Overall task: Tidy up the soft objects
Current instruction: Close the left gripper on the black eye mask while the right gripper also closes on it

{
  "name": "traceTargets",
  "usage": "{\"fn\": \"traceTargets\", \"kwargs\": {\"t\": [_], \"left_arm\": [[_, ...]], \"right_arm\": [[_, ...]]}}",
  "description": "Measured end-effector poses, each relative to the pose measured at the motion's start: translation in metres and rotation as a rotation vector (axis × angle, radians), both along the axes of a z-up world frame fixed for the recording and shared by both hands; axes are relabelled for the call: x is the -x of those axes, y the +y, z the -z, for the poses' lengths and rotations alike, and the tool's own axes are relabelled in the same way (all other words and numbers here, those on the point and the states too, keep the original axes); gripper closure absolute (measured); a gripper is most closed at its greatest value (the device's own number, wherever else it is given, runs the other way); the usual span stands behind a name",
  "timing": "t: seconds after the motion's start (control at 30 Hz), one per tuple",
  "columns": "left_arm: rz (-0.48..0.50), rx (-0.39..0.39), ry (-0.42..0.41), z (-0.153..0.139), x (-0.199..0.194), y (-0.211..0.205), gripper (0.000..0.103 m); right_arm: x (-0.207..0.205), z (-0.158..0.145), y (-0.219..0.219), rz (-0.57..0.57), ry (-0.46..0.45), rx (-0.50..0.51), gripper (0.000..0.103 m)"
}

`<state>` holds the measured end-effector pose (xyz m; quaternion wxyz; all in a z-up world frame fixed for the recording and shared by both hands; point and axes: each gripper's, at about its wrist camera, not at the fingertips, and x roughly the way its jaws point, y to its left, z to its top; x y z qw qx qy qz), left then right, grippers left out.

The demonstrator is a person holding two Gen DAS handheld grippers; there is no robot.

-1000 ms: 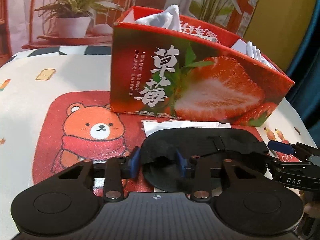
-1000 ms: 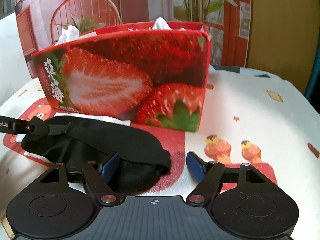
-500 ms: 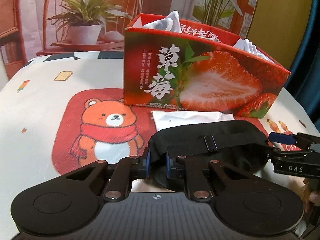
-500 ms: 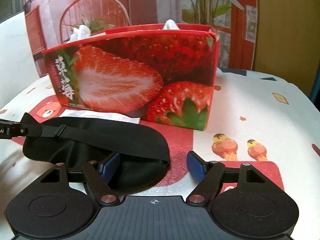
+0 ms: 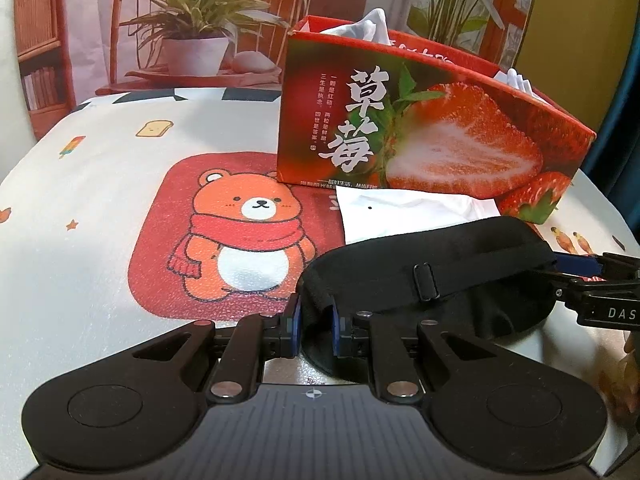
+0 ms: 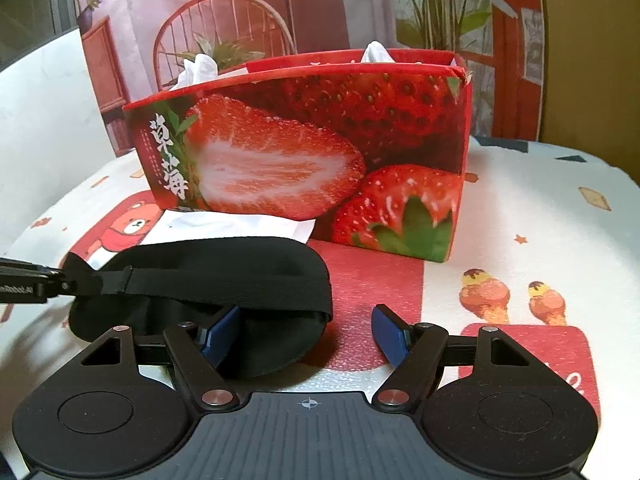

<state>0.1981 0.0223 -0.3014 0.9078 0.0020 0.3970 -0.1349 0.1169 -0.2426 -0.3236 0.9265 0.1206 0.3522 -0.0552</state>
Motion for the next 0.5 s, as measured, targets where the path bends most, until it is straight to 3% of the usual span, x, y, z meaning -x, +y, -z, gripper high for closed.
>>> {"fn": "traceTargets", "kwargs": {"t": [0.27,0.5], "left_arm": [[-0.004,0.012,-0.003,0.002,0.001,0.001,0.087],[-0.007,0.023,-0.003,0.002,0.001,0.002,0.087]], "right_arm": [[-0.016,-0.002,0.011,-0.098,0.028,-0.014,0.037],[-0.023,-0.005,-0.001,-0.084,0.032,-0.088,0.040]]}}
